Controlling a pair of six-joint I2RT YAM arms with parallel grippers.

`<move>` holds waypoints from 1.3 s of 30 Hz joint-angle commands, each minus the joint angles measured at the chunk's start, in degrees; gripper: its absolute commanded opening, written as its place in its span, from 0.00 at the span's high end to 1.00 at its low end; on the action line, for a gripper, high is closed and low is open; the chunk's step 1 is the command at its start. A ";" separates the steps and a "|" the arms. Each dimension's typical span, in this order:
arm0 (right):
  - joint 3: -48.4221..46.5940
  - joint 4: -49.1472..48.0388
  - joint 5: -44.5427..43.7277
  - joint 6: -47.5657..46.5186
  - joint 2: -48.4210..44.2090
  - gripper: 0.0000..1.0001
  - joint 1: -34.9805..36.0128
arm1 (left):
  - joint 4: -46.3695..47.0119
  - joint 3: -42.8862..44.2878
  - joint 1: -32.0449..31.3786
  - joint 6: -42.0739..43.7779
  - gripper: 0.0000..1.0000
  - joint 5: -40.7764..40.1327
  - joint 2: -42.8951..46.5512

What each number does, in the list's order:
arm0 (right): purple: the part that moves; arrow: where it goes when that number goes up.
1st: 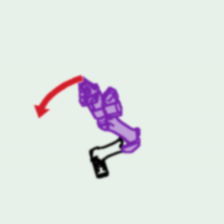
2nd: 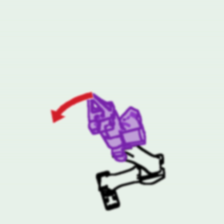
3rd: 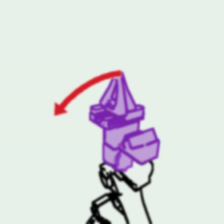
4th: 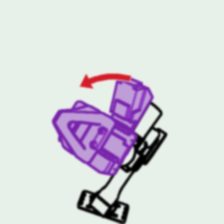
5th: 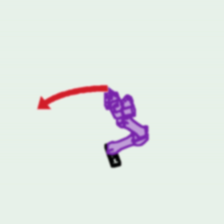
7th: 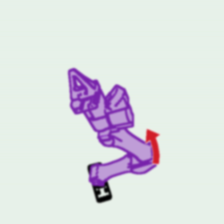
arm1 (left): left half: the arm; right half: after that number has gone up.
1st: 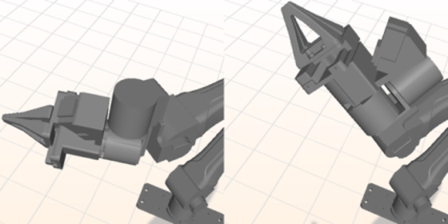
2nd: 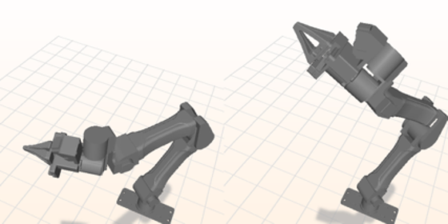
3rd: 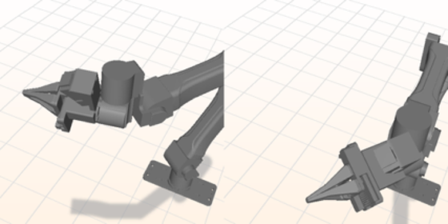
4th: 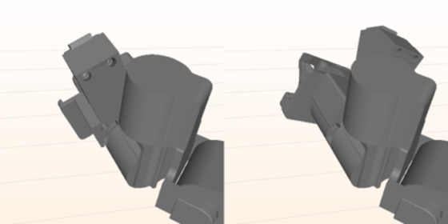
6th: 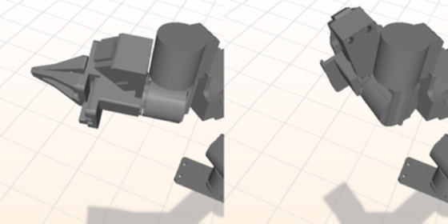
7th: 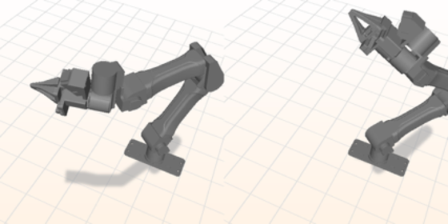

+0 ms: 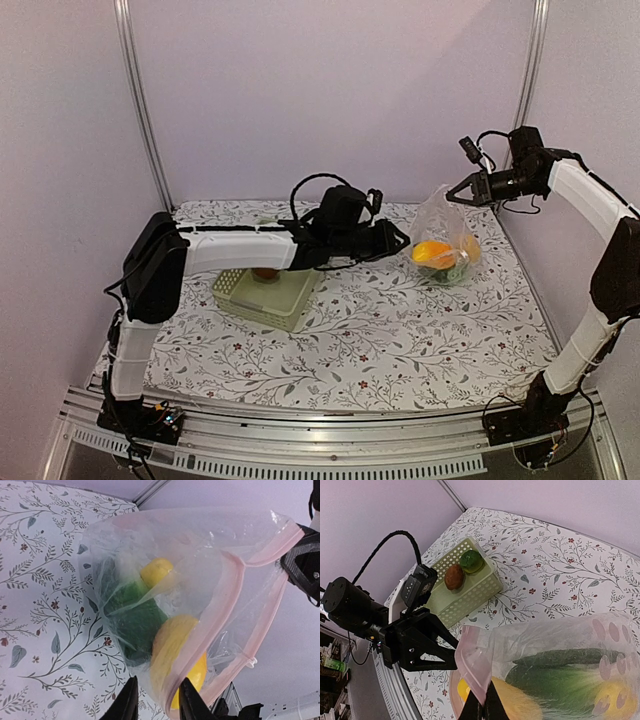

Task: Place the food in the zip-top bag and seal the zipper
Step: Adjust the zipper food storage bag at the center of the board.

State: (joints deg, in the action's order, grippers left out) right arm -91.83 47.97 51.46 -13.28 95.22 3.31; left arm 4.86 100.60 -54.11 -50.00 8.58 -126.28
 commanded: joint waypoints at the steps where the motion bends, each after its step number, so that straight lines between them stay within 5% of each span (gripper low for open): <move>1: 0.87 -0.90 0.66 0.09 -0.91 1.00 -0.01 | 1.18 3.18 0.62 -1.09 0.73 2.10 -2.00; 4: 0.82 -1.02 0.81 0.26 -0.76 1.00 0.00 | -0.42 5.70 0.83 -0.85 0.75 3.11 -3.24; 9: -2.42 0.30 -3.01 0.77 -0.10 1.00 -0.08 | -2.97 9.38 0.92 0.52 1.00 3.59 -2.89; 16: -16.64 5.00 -6.65 1.27 3.23 1.00 -1.45 | -9.89 20.24 1.08 6.09 1.00 0.07 -0.83; 23: -14.65 6.84 -9.04 1.86 6.85 1.00 -1.52 | 0.05 13.77 3.18 -4.82 1.00 6.57 -1.42; 36: -19.52 4.36 -10.55 2.49 0.41 1.00 -1.47 | -0.59 20.99 3.39 -3.17 1.00 8.27 -4.91; 39: -18.01 3.42 -13.06 1.83 0.13 1.00 -1.47 | -0.90 20.79 3.39 -1.10 0.83 8.76 -5.17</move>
State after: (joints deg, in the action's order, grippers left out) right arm -109.34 53.89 41.65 -11.35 97.78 2.09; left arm 3.62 120.53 -51.20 -53.32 15.81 -129.40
